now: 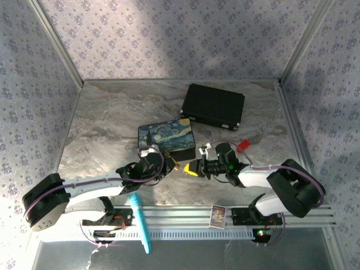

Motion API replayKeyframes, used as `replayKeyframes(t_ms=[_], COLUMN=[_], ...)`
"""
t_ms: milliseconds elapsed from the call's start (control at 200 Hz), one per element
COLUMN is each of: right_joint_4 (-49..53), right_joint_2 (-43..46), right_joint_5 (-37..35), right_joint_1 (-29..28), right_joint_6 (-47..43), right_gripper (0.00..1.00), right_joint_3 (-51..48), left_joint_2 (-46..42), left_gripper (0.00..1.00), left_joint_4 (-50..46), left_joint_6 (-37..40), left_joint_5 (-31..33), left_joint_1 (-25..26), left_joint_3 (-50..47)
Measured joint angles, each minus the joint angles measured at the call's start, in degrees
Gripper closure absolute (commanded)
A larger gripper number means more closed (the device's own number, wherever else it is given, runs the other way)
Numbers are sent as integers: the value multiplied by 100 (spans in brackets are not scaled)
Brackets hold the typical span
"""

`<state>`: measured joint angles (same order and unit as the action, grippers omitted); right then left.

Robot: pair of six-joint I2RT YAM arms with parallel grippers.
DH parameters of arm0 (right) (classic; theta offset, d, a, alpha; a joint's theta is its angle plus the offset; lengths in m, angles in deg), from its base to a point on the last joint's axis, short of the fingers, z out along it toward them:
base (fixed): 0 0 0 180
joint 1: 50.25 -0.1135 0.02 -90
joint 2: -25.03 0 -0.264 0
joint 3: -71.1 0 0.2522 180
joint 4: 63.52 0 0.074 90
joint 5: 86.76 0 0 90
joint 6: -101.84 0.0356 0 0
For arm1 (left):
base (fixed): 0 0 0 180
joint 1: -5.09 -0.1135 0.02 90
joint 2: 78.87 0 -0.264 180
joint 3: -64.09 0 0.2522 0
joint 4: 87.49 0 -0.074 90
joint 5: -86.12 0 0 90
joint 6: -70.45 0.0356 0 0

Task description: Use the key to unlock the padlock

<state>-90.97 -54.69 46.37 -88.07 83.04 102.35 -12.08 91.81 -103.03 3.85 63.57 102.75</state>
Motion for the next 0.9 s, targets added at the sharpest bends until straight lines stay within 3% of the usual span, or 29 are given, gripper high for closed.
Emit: replayKeyframes(t_ms=[900], right_joint_4=[-968], right_joint_2=[-706], right_joint_5=[-52], right_joint_1=[-66], right_joint_6=[302], right_gripper=[100], right_joint_3=[92], left_joint_2=[-50], left_gripper=[100], left_joint_4=[-81], left_joint_6=[-83], left_joint_5=[109], left_joint_1=[-72], left_joint_3=[-28])
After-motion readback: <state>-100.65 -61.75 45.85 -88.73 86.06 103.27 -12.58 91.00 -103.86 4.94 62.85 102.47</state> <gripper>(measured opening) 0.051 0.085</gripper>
